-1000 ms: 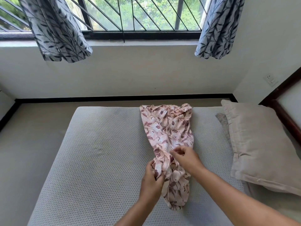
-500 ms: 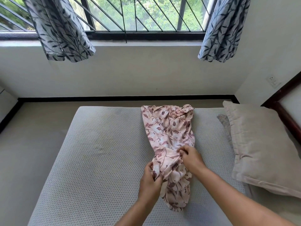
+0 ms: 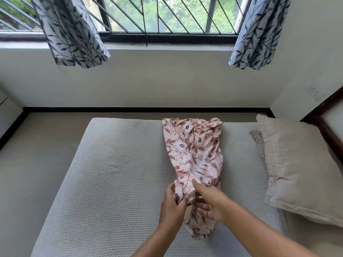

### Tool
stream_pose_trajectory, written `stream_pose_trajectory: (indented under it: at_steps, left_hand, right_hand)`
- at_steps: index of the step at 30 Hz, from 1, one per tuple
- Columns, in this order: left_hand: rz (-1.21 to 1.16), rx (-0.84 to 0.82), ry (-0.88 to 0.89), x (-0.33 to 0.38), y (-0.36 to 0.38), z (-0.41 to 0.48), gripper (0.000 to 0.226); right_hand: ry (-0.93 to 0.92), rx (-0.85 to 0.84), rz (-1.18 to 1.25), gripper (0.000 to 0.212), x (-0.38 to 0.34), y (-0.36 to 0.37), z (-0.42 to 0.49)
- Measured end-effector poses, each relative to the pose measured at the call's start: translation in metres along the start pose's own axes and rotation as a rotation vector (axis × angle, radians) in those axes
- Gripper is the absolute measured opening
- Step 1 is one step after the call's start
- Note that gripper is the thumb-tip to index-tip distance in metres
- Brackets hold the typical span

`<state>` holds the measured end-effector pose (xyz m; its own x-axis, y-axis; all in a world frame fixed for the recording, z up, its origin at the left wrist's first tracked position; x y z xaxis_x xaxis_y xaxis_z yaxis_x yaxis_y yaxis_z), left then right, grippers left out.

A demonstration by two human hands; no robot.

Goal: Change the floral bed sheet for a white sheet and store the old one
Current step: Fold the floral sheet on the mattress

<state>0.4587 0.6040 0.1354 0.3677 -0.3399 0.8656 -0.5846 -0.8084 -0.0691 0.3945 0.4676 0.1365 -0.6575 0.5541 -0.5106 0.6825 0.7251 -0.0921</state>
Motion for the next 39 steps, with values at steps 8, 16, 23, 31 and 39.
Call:
stream_pose_trajectory:
  at_steps: [8, 16, 23, 31, 39]
  left_hand:
    - [-0.066, 0.080, -0.076, -0.005, -0.001, -0.001, 0.017]
    - [0.033, 0.203, 0.126, 0.012, -0.019, -0.011, 0.024]
    - [0.239, 0.221, 0.356, 0.024, -0.015, -0.016, 0.026]
    - [0.192, 0.257, 0.300, 0.026, -0.021, -0.017, 0.018]
    - [-0.065, 0.136, 0.168, 0.030, -0.017, -0.014, 0.034]
  right_hand:
    - [-0.662, 0.323, -0.240, 0.025, 0.001, 0.000, -0.007]
    - [-1.229, 0.318, -0.701, 0.048, 0.000, 0.012, -0.029]
    - [-1.160, 0.248, -0.609, 0.036, -0.003, 0.034, -0.040]
    - [-1.171, 0.263, -0.660, 0.053, 0.010, 0.043, -0.043]
    - [-1.306, 0.276, -0.750, 0.052, 0.019, 0.043, -0.047]
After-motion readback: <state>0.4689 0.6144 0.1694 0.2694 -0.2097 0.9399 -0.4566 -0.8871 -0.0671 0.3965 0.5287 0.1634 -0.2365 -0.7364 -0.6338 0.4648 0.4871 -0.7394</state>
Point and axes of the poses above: each hand's wrist, its own z-axis towards the middle knuckle, its own y-axis out of the palm, x = y × z, the point moved 2 cm from there along z, towards the middle knuckle, and after that the axes turned 3 degrees about -y, right-handed, at the moved point
